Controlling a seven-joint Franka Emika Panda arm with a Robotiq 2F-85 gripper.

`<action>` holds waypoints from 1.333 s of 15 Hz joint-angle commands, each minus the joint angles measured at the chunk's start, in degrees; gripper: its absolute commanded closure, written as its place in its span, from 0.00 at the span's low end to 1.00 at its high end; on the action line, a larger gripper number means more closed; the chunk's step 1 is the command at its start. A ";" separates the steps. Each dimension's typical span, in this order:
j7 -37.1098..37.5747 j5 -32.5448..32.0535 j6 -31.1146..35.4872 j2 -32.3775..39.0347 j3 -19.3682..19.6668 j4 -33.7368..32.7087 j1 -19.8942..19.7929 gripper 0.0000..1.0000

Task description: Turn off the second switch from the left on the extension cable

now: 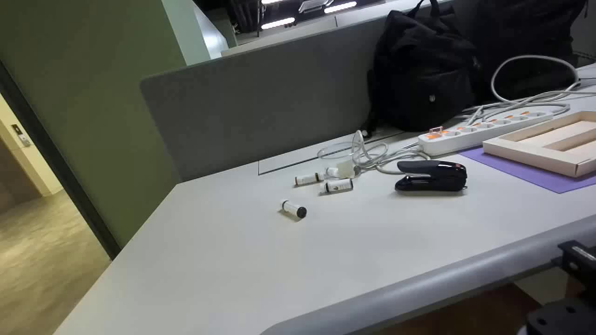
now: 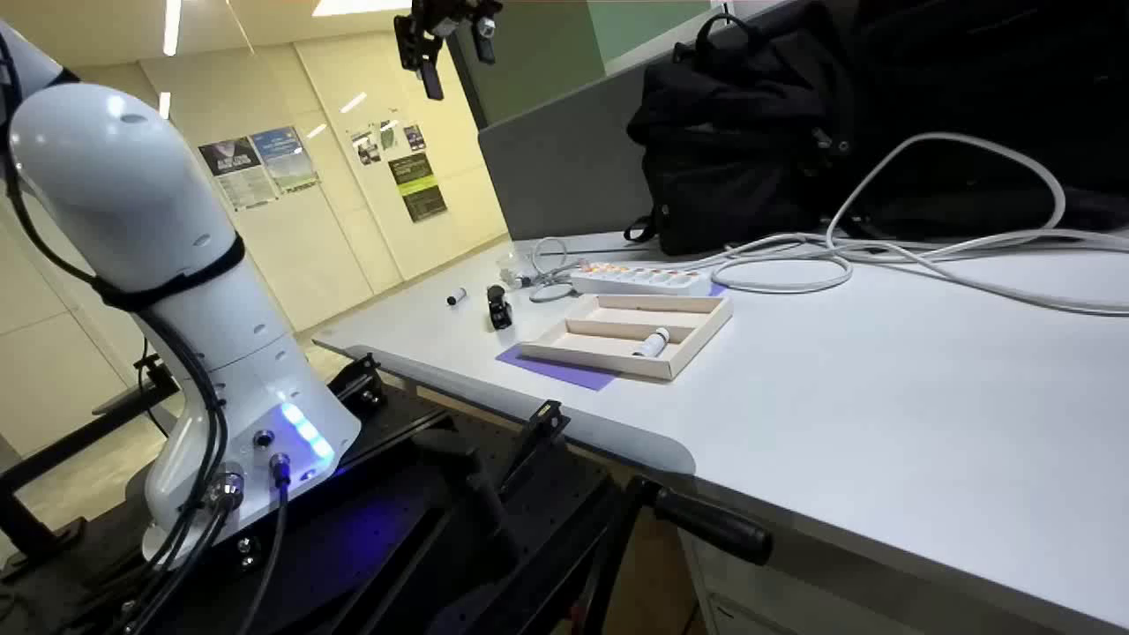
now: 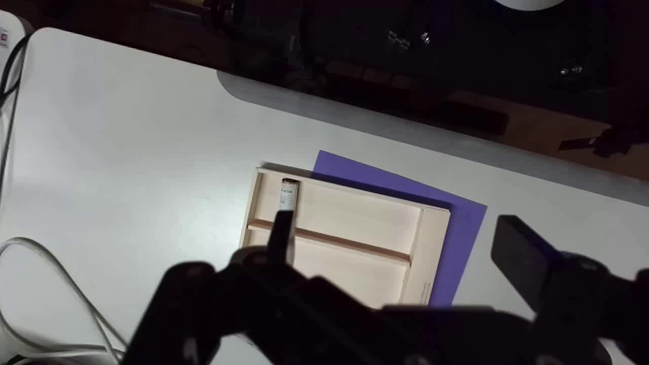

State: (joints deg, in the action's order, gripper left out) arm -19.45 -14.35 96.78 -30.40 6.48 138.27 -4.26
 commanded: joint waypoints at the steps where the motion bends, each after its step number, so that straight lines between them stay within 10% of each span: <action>1: 0.27 -0.24 -0.08 0.01 0.58 -0.10 0.72 0.00; 8: 0.27 -0.24 -0.04 -0.01 0.58 -0.10 0.72 0.00; 13: 8.40 2.80 18.89 11.90 1.68 -6.46 -0.57 0.00; 14: 9.70 2.98 22.32 15.92 1.62 -8.49 -0.86 0.25; 20: 16.27 11.31 31.52 37.52 0.81 -22.49 -1.08 0.62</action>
State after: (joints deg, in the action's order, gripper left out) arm -6.17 -8.46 128.62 -4.03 7.95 125.95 -5.52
